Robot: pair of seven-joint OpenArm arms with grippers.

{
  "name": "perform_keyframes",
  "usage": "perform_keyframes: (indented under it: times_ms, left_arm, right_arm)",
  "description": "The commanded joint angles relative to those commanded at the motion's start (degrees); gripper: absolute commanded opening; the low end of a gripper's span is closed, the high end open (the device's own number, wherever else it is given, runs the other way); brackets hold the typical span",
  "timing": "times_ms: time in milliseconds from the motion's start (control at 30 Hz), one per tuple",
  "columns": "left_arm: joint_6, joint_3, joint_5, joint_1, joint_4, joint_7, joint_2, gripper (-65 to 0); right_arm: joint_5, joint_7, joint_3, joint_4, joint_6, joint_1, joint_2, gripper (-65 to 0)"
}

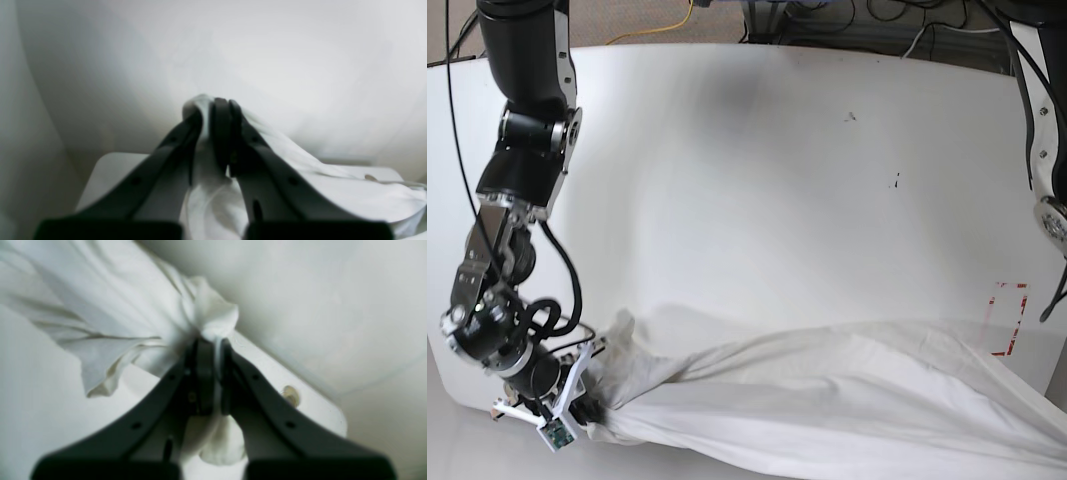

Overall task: Layout the t-shirt on the table in an organized manner, then fold the t-shirt properly
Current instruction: 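Lay the shirt down on the table, dragging it with the right gripper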

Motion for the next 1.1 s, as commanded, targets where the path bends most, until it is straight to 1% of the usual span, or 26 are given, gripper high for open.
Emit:
perform_keyframes:
  times_ms: [133,267,333,400,433,467,500,533,567,667,867,967,1100]
  left_arm:
    - [0.0,-3.6,-1.14,7.38,3.52,1.14,0.26,-64.0]
    - [0.0,-6.33,-1.93,15.56,6.86,1.32,0.35,-64.0]
    - [0.0,-7.74,-2.46,20.13,8.18,1.32,0.44,-64.0]
    - [0.0,-9.76,-3.43,25.14,9.41,1.32,0.44,-64.0]
    - [0.0,-10.2,-3.6,26.29,9.58,1.32,0.44,-64.0]
    - [0.0,-11.87,-4.48,29.54,10.29,1.32,0.53,-64.0]
    - [0.0,-12.92,-5.1,31.56,10.64,1.32,0.88,-64.0]
    - [0.0,-13.54,-5.36,32.79,10.9,1.32,1.23,-64.0]
    - [0.0,-14.68,-5.89,35.25,11.34,1.32,1.85,-64.0]
    - [0.0,-17.23,-7.03,40.53,12.92,1.32,2.46,-64.0]
    - [0.0,-19.96,-9.93,49.23,13.36,1.14,2.9,-64.0]
    - [0.0,-20.75,-11.43,52.22,13.36,1.14,2.9,-64.0]
    - [0.0,-21.1,-12.4,53.98,13.45,1.14,2.9,-64.2]
  right_arm:
    - [-0.09,1.67,0.35,2.99,0.0,-8.18,-2.02,-64.8]
    - [0.0,2.29,3.69,4.66,0.0,-15.56,-4.31,-64.7]
    - [0.09,2.29,5.1,4.66,0.0,-18.64,-5.71,-63.3]
    - [-0.09,2.29,6.24,4.66,0.0,-22.07,-6.77,-58.7]
    - [-0.09,2.29,6.42,4.66,0.0,-22.77,-7.03,-57.4]
    - [-0.09,2.29,7.3,4.66,0.0,-24.97,-7.56,-52.6]
    - [0.09,2.29,7.82,4.66,0.0,-26.29,-7.91,-49.3]
    - [0.18,2.29,8.09,4.66,0.0,-26.9,-8.09,-47.7]
    - [0.18,2.37,8.62,4.66,0.0,-28.66,-8.79,-44.2]
    - [0.0,2.37,10.2,4.66,0.0,-32.09,-10.37,-38.5]
    - [-0.09,2.37,11.25,4.4,0.0,-36.31,-12.75,-37.4]
    - [-0.09,2.37,11.25,4.48,0.0,-37.45,-13.19,-37.4]
    - [-0.09,2.37,11.25,4.66,0.0,-37.36,-13.19,-37.4]
